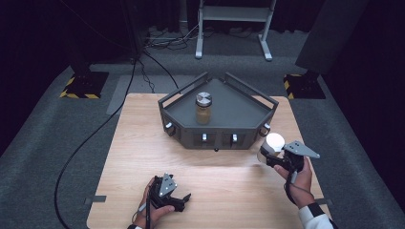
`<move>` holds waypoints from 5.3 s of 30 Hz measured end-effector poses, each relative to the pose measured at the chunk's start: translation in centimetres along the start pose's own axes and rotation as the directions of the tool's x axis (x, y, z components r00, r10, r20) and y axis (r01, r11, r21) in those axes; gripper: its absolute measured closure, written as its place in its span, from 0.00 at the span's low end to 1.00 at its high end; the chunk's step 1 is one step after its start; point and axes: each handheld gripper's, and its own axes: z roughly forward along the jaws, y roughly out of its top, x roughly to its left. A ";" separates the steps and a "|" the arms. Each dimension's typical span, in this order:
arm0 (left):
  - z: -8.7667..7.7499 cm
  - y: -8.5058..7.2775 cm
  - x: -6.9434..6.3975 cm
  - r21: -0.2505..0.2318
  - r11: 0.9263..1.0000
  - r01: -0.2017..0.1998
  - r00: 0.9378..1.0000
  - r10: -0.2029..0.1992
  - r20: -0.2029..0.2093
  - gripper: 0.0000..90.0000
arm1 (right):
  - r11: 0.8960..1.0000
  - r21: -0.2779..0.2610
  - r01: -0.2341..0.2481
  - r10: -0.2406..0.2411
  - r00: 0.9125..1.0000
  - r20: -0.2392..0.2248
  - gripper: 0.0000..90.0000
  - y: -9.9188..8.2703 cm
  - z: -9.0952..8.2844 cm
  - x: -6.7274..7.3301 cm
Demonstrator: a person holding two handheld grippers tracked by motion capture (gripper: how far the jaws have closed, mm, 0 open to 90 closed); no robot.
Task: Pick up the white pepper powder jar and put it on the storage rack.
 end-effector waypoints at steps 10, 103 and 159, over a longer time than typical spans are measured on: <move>0.0 0.0 0.0 0.001 1.000 -0.002 1.000 0.002 0.000 0.02 | 0.999 0.006 0.039 -0.039 0.999 0.006 0.33 4.3 -0.6 0.6; 0.0 0.0 0.0 0.000 1.000 -0.003 1.000 0.003 -0.001 0.02 | 0.999 0.024 0.032 -0.032 0.999 -0.003 0.33 12.7 9.5 1.2; 0.0 0.0 0.1 0.000 1.000 -0.007 1.000 0.007 0.006 0.02 | 0.978 -0.123 0.169 -0.166 0.986 0.034 0.03 10.8 -0.9 0.5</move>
